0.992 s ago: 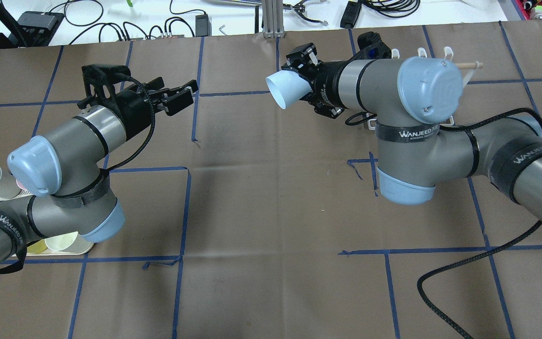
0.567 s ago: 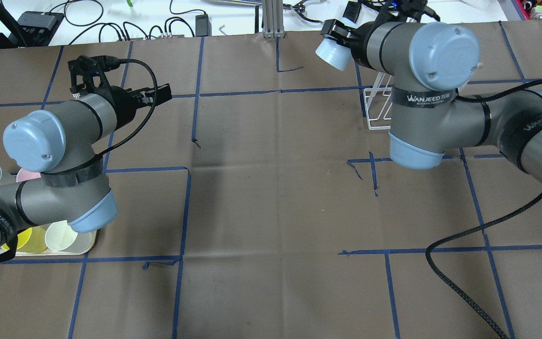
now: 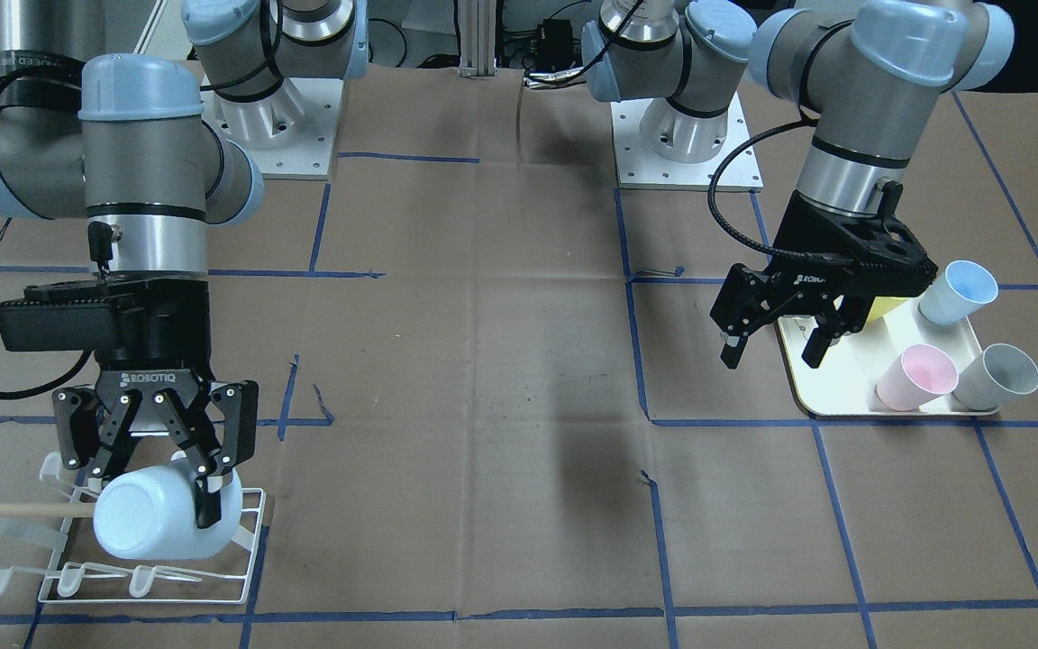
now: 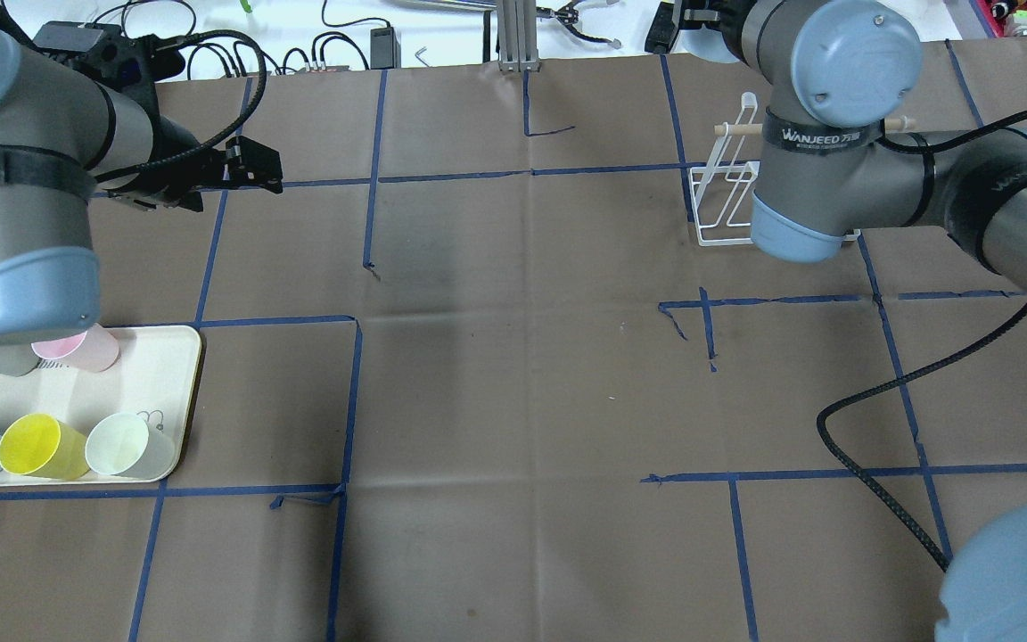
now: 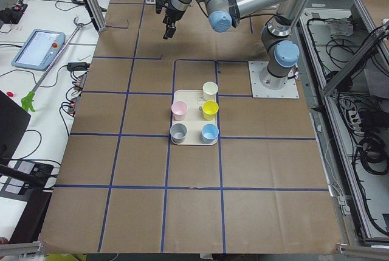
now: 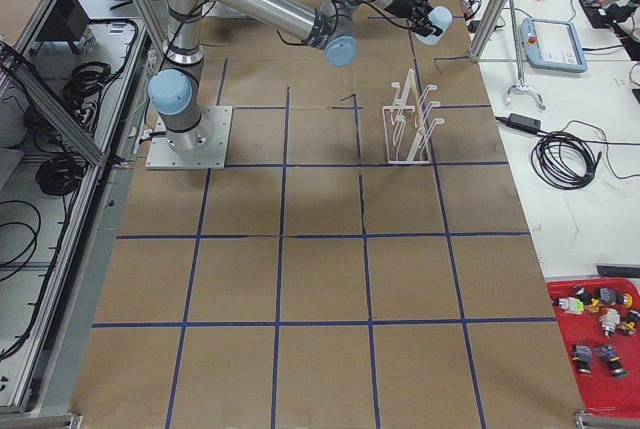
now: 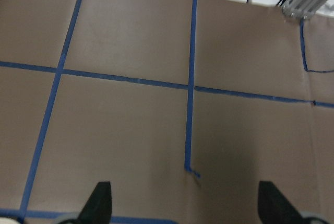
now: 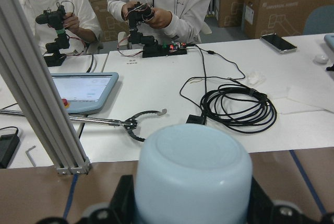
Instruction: Transfer IKEA cup to right arm and place on rack
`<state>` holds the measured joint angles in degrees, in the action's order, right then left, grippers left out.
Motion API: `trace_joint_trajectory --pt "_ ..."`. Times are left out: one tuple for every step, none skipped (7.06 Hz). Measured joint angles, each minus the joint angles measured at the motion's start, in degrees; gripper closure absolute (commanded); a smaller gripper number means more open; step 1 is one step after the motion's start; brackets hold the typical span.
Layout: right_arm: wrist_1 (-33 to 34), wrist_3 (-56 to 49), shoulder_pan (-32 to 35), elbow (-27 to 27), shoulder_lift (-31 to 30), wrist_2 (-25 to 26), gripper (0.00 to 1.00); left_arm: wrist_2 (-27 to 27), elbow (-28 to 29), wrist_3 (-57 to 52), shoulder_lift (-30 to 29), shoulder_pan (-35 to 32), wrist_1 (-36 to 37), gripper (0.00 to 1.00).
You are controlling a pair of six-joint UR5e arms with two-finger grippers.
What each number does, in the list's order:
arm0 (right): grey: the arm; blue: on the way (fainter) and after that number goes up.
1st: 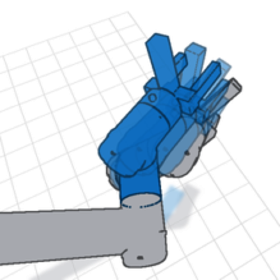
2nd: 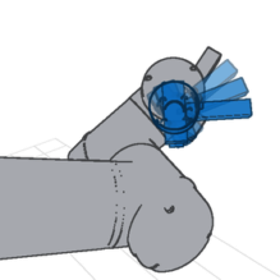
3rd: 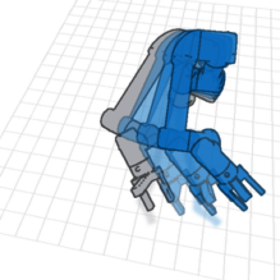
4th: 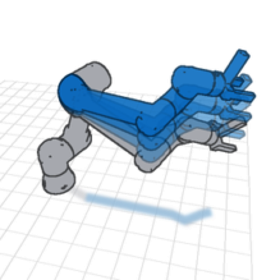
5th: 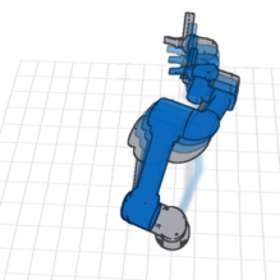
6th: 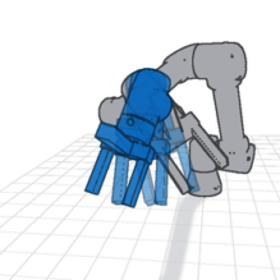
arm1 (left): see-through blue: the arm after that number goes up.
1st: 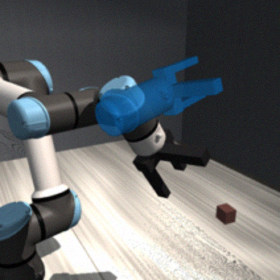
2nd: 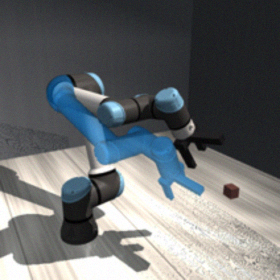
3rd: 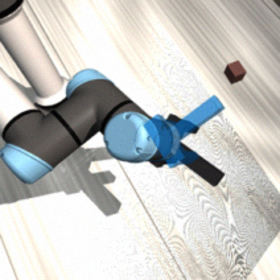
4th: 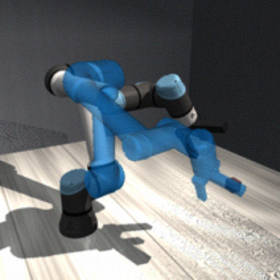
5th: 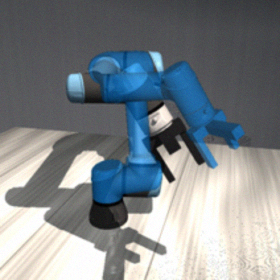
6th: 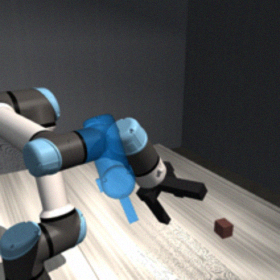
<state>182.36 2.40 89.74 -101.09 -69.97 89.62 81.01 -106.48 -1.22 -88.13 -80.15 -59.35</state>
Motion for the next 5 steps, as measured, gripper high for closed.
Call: trace_joint_trajectory --pt "3.4 -3.6 -1.2 0.1 1.6 0.4 0.67 0.8 2.9 -0.4 0.7 0.0 -10.7 0.01" --pt "6.8 -6.0 -2.3 0.2 3.5 0.4 0.69 4.0 4.2 -1.9 1.2 0.2 -18.0 0.01" --pt "9.9 -7.0 -3.3 0.6 5.8 0.3 0.68 8.0 4.1 -4.8 1.6 0.6 -21.5 0.01" --pt "13.1 -7.4 -3.9 1.6 8.6 0.3 0.68 10.2 4.0 -7.3 2.1 1.1 -23.2 0.01" --pt "15.1 -7.5 -4.2 2.7 10.8 0.2 0.68 11.1 3.9 -8.6 2.4 1.6 -23.9 0.01"
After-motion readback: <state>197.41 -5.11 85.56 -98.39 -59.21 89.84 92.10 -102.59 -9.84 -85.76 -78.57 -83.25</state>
